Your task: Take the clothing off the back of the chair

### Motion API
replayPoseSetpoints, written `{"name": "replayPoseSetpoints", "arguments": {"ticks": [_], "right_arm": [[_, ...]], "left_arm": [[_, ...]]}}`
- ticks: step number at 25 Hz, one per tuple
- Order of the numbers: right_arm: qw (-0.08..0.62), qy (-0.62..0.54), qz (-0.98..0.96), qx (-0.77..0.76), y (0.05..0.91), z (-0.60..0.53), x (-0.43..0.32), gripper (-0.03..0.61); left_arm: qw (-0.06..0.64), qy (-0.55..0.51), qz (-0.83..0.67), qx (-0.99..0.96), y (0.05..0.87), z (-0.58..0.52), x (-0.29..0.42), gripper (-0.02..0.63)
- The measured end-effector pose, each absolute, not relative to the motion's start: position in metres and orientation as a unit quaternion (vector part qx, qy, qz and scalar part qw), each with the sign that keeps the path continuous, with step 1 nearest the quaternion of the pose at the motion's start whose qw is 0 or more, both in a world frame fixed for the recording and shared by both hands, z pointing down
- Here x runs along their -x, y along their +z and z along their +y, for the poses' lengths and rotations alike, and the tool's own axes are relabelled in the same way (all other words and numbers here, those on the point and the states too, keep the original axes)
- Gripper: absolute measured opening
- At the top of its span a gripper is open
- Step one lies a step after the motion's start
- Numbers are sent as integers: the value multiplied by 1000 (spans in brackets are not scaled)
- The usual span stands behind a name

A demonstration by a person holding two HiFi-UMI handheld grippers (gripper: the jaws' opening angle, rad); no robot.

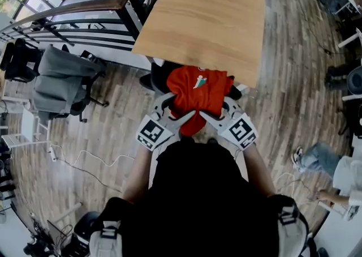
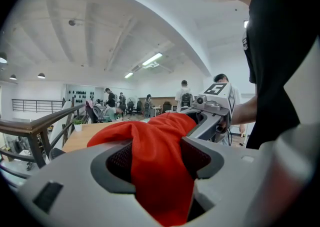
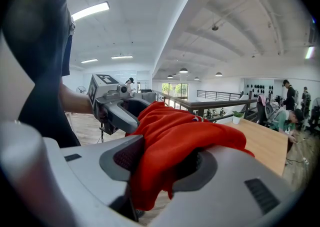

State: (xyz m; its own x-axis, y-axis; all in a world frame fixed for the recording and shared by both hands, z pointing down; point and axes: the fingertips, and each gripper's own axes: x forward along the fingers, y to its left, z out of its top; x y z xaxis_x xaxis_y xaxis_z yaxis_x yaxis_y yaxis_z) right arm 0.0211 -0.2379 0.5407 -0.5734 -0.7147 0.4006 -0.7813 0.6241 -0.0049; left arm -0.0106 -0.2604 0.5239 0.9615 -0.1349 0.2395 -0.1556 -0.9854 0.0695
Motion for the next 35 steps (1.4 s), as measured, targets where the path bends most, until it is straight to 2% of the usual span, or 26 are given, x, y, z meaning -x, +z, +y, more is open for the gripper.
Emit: {"name": "replayPoseSetpoints", "arguments": {"ticks": [22, 28, 35], "right_arm": [[191, 70, -887, -415, 538, -225, -20, 169], [190, 66, -893, -403, 533, -228, -15, 167], [182, 62, -898, -395, 522, -229, -12, 164]], "left_arm": [[34, 115, -95, -988, 516, -245, 10, 268], [60, 107, -111, -986, 515, -245, 16, 264], [57, 97, -128, -985, 503, -246, 20, 261]]}}
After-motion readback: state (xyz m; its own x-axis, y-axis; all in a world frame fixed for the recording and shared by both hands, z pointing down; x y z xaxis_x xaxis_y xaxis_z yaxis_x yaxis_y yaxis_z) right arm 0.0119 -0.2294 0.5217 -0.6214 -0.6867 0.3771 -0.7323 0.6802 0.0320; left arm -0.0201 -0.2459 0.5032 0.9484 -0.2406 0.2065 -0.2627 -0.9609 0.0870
